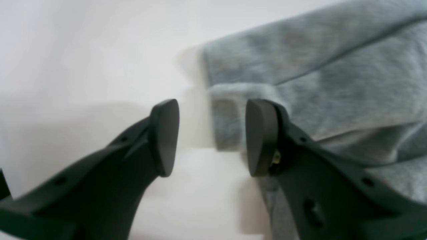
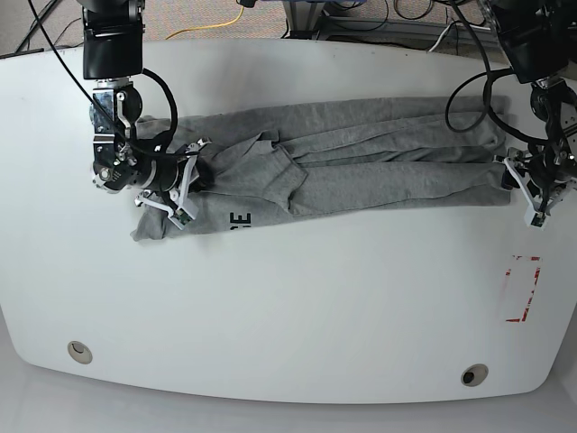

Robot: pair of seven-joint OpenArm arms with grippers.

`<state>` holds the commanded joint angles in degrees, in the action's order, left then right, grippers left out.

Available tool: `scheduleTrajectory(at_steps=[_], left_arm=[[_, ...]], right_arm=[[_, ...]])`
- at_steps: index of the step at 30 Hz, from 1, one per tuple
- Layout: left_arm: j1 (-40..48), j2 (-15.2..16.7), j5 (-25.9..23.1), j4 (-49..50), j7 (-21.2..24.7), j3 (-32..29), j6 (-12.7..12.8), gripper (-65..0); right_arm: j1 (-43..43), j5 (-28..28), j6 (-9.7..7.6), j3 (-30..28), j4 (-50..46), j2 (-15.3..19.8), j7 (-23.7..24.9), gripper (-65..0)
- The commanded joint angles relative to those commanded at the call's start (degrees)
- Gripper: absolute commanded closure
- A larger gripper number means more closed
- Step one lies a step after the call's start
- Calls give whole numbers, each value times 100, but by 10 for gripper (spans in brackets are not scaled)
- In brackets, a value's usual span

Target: Layout the t-shirt on the table in an organized manner, then fold the t-shirt properly

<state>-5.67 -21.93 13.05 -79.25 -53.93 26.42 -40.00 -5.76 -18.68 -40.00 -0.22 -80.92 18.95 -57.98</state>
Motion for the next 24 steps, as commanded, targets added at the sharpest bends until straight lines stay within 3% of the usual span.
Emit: scheduleTrajectory(at_steps=[3,24], left_arm=[[9,-9,264,18,0,0,0,-303],[9,-18,264,492,9,132,0,-300]], right_arm=[[0,0,0,0,0,0,0,-98],[0,0,0,0,0,0,0,-98]])
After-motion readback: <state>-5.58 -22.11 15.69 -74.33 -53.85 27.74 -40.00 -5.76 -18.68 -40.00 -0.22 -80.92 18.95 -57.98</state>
